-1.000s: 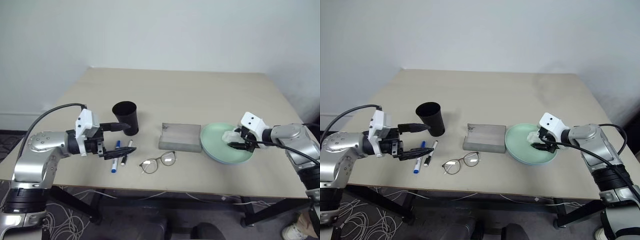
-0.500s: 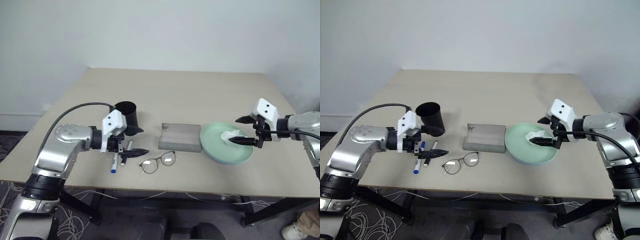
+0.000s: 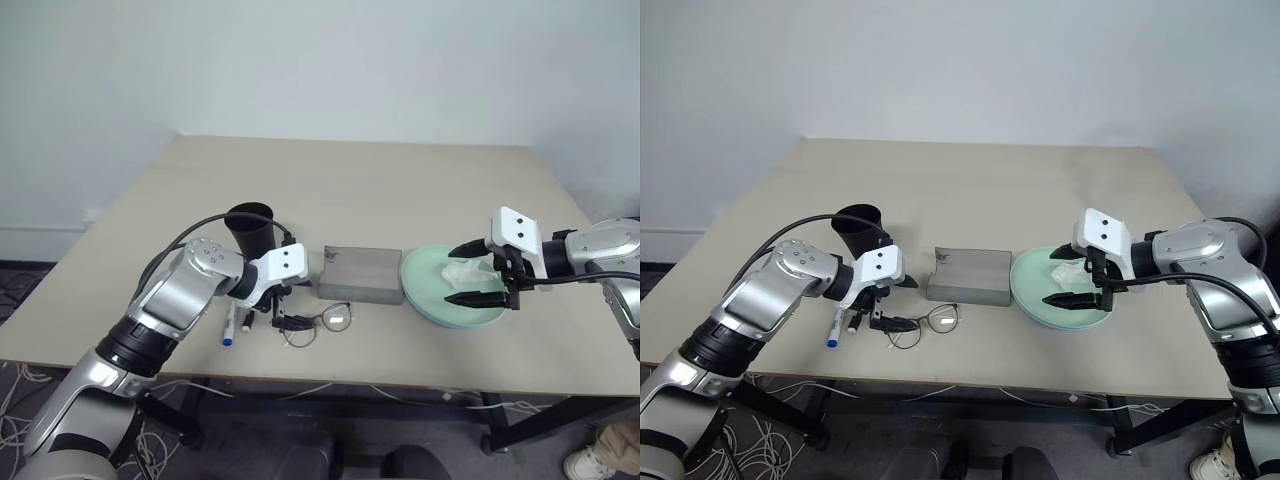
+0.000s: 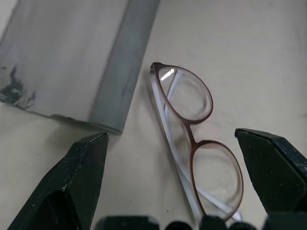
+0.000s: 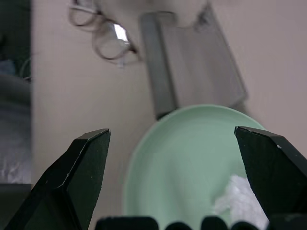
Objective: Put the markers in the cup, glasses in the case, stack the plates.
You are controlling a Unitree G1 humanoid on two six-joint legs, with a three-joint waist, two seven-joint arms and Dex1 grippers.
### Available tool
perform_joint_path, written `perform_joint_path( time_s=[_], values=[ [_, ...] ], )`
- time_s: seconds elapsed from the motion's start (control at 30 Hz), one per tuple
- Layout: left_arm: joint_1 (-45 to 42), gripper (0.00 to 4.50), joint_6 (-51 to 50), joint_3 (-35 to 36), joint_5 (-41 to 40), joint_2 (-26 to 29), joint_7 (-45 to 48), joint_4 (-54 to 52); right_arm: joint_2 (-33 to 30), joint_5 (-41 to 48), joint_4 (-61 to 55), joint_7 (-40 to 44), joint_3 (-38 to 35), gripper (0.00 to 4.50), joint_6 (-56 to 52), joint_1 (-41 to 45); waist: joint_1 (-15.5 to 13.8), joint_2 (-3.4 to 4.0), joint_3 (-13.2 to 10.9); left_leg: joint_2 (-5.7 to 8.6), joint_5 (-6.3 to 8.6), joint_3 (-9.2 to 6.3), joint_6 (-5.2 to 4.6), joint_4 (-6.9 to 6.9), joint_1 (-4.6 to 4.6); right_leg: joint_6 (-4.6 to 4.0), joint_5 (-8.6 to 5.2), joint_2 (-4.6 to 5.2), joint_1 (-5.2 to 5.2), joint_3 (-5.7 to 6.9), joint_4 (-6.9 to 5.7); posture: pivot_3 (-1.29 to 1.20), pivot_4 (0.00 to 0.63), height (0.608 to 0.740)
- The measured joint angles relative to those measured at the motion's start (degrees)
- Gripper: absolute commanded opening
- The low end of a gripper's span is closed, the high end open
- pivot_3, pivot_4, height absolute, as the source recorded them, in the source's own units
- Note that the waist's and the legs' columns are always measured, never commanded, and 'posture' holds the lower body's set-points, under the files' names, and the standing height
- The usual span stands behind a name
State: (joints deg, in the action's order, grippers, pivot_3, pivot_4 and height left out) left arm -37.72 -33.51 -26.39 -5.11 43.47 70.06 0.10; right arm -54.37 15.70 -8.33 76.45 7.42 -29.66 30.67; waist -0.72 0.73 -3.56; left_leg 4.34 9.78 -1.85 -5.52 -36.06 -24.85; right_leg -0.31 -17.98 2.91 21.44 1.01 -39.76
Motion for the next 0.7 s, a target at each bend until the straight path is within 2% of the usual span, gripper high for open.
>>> perform_joint_path(
  time_s=[0.2, 0.7],
  values=[
    [-0.77, 4.5, -1.73, -2.97, 3.35, -1.35, 0.1, 3.22, -0.88, 0.04, -0.05, 1.35, -0.01, 4.47, 3.0, -0.46, 0.02, -0.03, 0.0, 0.0, 0.0, -0.02, 0.0, -0.01, 0.0, 0.01, 0.0, 0.0, 0.01, 0.0, 0.0, 0.0, 0.0, 0.709],
    [-3.77, 4.5, -3.51, -3.01, 5.27, -5.74, -0.38, 5.15, -0.31, 0.0, -0.21, -1.4, 0.0, 4.47, 3.39, -2.24, -0.01, -0.09, 0.01, 0.0, 0.0, -0.03, -0.01, -0.1, -0.01, 0.09, 0.06, 0.01, -0.03, 0.0, 0.0, 0.0, 0.0, 0.709]
  ],
)
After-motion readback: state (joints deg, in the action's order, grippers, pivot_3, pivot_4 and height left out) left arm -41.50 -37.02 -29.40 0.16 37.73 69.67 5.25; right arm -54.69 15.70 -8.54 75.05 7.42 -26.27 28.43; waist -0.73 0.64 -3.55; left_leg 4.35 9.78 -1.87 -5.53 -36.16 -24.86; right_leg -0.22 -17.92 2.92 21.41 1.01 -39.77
